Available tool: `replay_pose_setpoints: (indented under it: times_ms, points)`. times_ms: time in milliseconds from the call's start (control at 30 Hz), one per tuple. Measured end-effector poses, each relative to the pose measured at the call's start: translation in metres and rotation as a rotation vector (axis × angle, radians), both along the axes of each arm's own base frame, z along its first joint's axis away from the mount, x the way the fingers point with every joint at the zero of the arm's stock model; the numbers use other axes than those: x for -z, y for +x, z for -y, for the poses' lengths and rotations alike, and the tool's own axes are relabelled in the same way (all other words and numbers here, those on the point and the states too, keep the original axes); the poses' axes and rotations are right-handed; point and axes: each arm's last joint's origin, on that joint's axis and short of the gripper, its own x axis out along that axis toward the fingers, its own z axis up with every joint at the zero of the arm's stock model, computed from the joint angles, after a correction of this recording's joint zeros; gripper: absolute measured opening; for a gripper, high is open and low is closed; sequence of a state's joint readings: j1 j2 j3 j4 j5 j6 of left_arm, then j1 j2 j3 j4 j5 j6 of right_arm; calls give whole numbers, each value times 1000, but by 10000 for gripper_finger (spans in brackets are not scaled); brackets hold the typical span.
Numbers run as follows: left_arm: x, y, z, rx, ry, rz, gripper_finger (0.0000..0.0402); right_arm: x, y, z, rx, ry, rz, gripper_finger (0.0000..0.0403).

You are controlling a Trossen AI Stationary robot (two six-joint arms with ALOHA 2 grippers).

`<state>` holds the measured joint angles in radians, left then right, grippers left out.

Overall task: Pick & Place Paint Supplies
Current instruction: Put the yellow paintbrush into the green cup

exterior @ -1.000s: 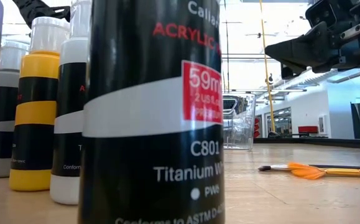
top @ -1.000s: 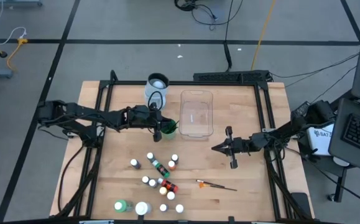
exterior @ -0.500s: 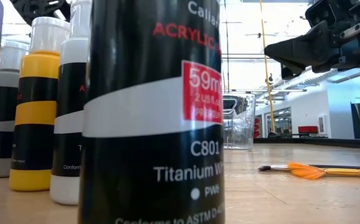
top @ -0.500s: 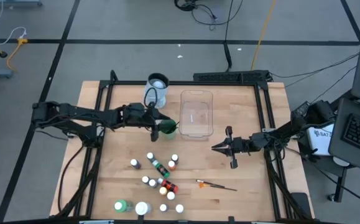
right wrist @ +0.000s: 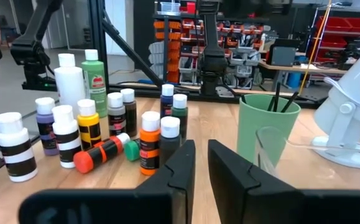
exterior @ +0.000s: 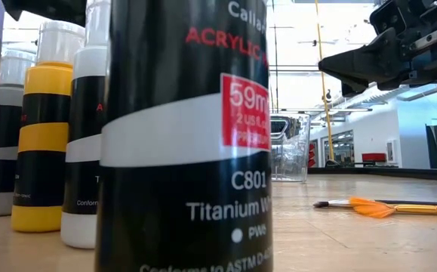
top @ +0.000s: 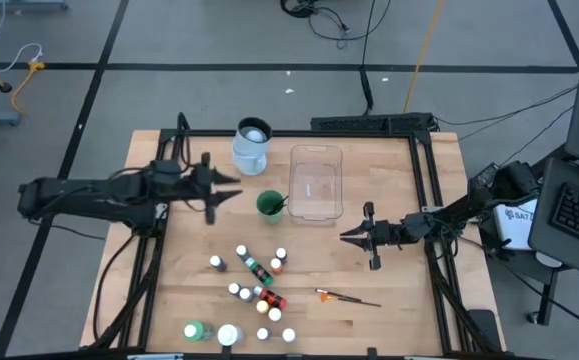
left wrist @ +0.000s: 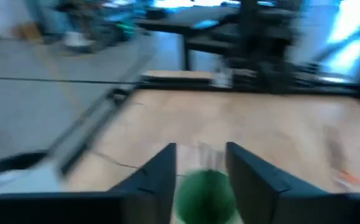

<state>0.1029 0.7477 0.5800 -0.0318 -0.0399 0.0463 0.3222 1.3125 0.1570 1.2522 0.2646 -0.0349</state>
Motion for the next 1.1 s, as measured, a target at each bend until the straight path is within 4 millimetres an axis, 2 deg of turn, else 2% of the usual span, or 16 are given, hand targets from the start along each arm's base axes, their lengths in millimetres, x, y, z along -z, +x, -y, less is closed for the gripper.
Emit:
replay_pose_setpoints:
  times_ms: [100,167,367,467,600,733,933,1100]
  points:
    - [-1,-10,5,76,-11,14,49,0,0,0,0,0,0,40]
    - [-4,-15,5,39,-14,42,13,0,0,0,0,0,0,41]
    - [-10,-29,3,-74,4,81,18,0,0,0,0,0,0,39]
    - [-9,-29,3,-69,16,67,4,0,0,0,0,-6,-2,39]
    - [-7,-28,6,-33,58,46,5,1,0,0,0,-8,-11,39]
    - [-8,-28,4,-50,18,58,5,3,0,0,-1,10,-28,39]
    - [-4,-35,2,-32,36,3,3,3,0,0,-1,24,-31,39]
    - [-1,-45,5,12,53,37,1,3,0,0,0,20,-30,38]
